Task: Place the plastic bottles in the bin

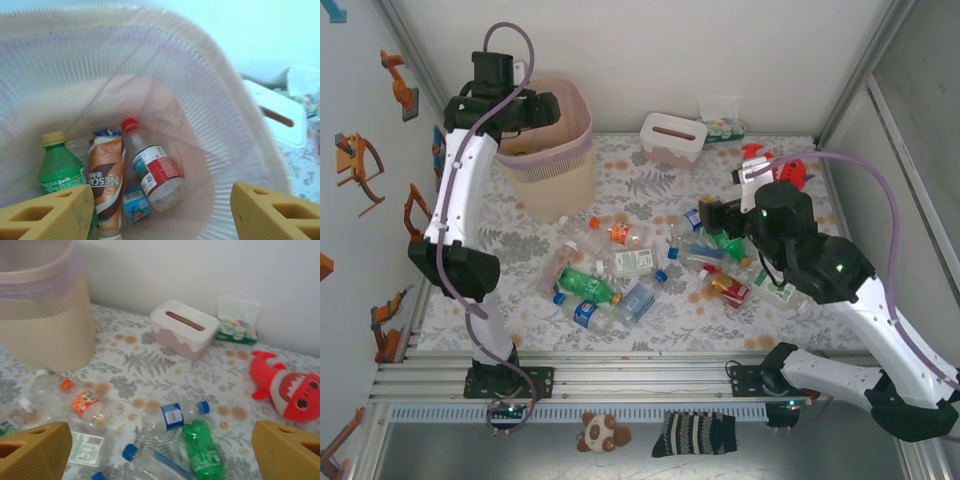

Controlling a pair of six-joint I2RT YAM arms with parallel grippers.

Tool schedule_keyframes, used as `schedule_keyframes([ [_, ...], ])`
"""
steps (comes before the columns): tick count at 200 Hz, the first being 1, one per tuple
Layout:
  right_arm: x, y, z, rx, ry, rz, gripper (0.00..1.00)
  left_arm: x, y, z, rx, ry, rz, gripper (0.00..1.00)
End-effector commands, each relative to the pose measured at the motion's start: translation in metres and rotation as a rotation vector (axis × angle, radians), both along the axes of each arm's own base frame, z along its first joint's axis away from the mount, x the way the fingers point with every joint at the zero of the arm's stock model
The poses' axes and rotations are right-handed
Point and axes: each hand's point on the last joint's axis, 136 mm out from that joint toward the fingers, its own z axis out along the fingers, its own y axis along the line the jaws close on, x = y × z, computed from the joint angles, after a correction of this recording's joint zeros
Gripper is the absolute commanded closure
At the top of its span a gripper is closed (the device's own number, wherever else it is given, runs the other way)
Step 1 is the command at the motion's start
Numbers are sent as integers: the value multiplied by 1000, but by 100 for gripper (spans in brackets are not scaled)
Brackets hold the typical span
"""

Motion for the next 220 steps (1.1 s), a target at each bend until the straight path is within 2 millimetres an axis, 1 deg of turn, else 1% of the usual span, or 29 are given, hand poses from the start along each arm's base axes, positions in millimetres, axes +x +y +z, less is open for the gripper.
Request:
schedule_keyframes([
  [1,5,-13,-24,13,104,-42,9,-18,-8,18,-27,-57,-47,29],
  [14,10,-19,-38,13,145,-58,9,-29,-10,22,-45,-81,-62,29],
  [29,15,-24,-53,14,197,-73,9,-41,-12,31,-73,-132,-79,29],
  [59,24,-35,-89,25,313,-120,12,-68,-13,38,-130,-224,-112,29],
  [79,30,-41,-113,20,383,-150,14,-85,-14,41,-173,-275,-130,29],
  [99,35,-43,-133,12,440,-163,16,-99,-14,39,-203,-281,-139,29],
  [107,37,-44,-140,4,459,-165,16,-105,-15,41,-225,-293,-147,29],
  [133,48,-44,-162,-19,520,-161,18,-123,-20,39,-294,-306,-174,29],
  [146,55,-44,-173,-37,542,-159,18,-131,-23,36,-320,-303,-194,26],
  [160,65,-45,-187,-49,572,-151,19,-139,-28,31,-349,-302,-226,25],
  [187,82,-45,-212,-62,637,-128,23,-148,-33,19,-399,-272,-247,25],
  [220,101,-47,-242,-109,716,-101,26,-154,-36,15,-417,-248,-255,25],
])
